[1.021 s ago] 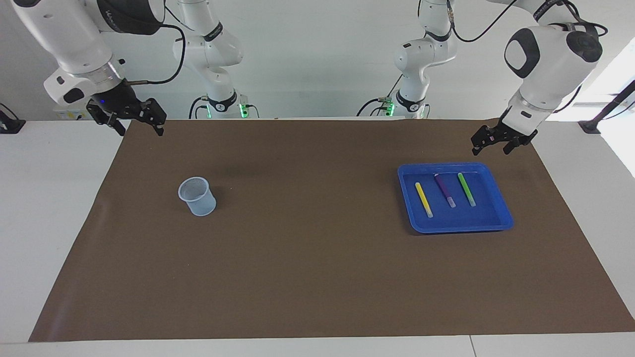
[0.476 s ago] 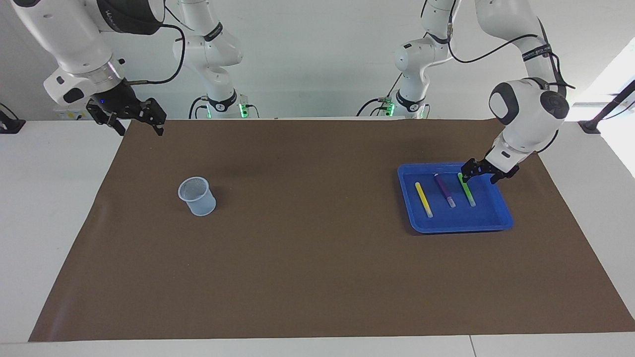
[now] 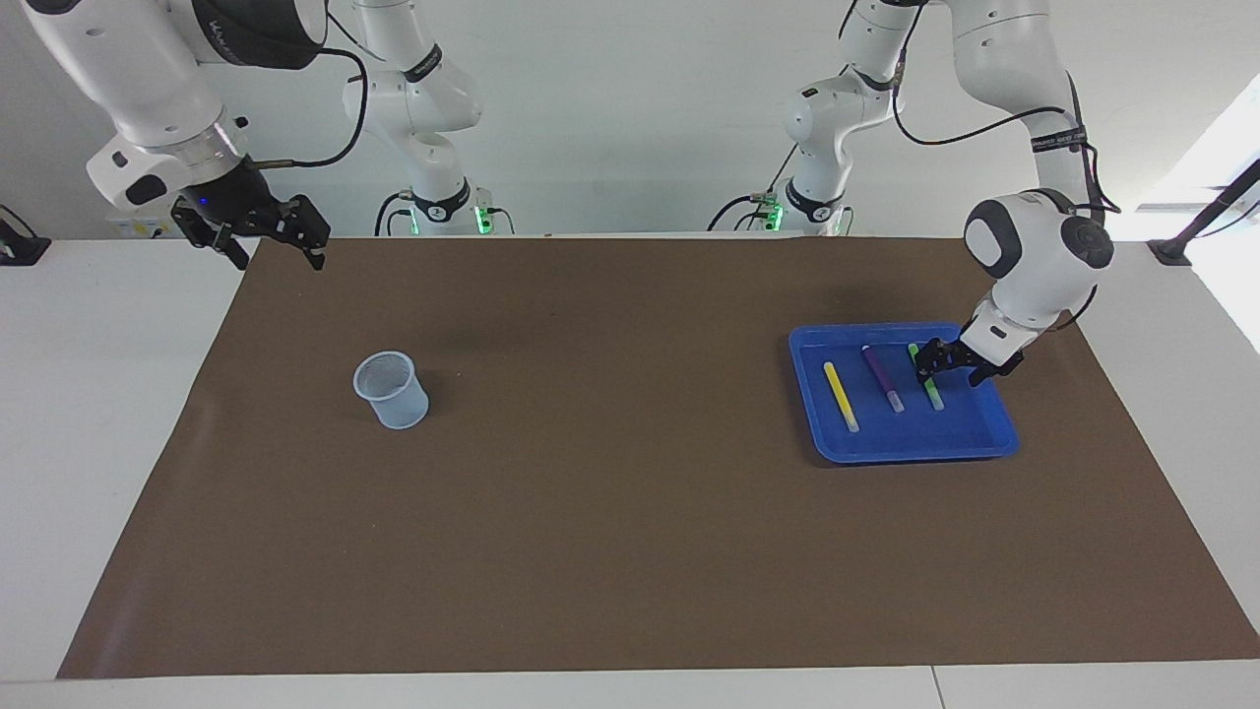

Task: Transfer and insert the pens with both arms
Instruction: 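Lower the left gripper into the blue tray and grasp the green pen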

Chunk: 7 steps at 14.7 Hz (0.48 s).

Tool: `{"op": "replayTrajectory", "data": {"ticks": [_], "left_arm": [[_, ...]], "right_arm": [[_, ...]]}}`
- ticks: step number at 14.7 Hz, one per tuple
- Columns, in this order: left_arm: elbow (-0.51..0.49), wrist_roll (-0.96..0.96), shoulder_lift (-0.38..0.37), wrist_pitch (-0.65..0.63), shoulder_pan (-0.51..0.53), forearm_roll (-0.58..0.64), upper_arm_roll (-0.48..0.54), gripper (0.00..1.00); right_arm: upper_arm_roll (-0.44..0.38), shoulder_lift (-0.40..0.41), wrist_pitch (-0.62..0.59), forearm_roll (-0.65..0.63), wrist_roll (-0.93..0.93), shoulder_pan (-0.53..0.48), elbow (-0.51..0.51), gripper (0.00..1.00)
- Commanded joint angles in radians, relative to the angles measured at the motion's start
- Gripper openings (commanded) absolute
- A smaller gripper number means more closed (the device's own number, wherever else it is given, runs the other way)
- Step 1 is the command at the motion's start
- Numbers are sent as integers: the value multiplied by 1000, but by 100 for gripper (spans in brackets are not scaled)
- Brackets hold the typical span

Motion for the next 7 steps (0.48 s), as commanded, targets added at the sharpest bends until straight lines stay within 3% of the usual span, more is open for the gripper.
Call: {"op": "replayTrajectory", "data": {"ticks": [1,7], "left_arm": [[-16,9,24,35,-10,13,-1,89],[-16,9,30,29,-16,13,-1,76]], "right_arm": [[4,-10,-9,-1,-14,-9,-8,100],[4,-10,-9,-1,-14,-9,-8,100]]}}
